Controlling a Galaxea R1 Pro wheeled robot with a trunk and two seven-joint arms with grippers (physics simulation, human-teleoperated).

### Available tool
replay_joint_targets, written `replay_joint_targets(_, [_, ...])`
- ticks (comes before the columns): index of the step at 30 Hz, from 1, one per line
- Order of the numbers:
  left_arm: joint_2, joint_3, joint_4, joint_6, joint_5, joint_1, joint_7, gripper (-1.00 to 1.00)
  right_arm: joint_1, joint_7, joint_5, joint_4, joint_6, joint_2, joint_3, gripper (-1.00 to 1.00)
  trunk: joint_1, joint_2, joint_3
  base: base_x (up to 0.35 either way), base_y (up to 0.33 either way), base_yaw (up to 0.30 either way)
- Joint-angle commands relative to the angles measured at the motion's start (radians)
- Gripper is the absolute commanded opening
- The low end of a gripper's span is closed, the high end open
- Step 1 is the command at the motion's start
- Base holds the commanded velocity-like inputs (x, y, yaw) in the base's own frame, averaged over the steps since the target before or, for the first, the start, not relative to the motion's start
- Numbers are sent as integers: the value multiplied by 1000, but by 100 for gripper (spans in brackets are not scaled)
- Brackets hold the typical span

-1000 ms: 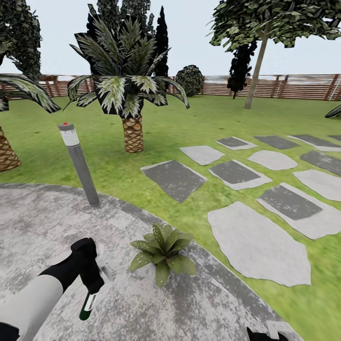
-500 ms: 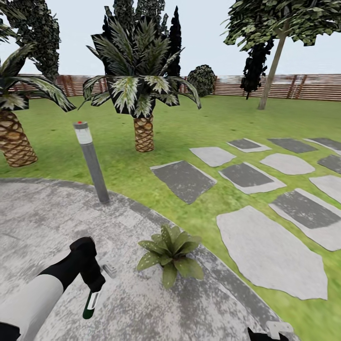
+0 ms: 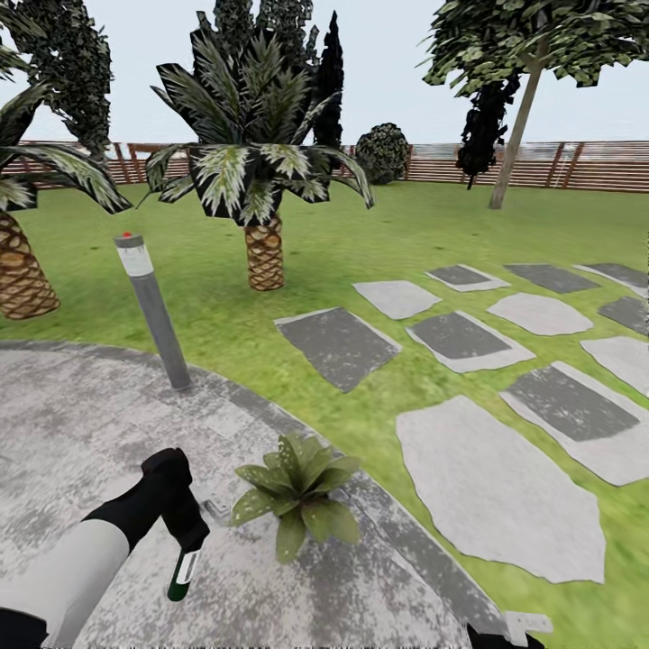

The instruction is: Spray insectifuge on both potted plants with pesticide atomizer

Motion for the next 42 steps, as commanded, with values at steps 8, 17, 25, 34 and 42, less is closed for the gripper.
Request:
replay_joint_targets(8, [-9,-4,-4,11,-8,-10,-11,-100,-1,2,-13,1,-4,-7,4,100,0,0,-1,-136,-267,158])
replay_joint_targets(17, [-11,-1,-3,11,-8,-9,-12,-100,-1,3,-13,0,-4,-9,3,100,0,0,-1,-37,-239,180])
replay_joint_targets(25, [-9,0,-3,12,-8,-5,-11,-100,-1,4,-13,0,-4,-9,3,100,0,0,-1,155,-245,6])
replay_joint_targets(34, [-9,0,-3,10,-10,-2,-9,-100,-1,4,-14,0,-4,-9,3,100,0,0,-1,79,-235,228])
replay_joint_targets(42, [-8,2,-1,9,-11,1,-6,-100,-1,4,-13,0,-4,-9,3,100,0,0,-1,-85,-261,277])
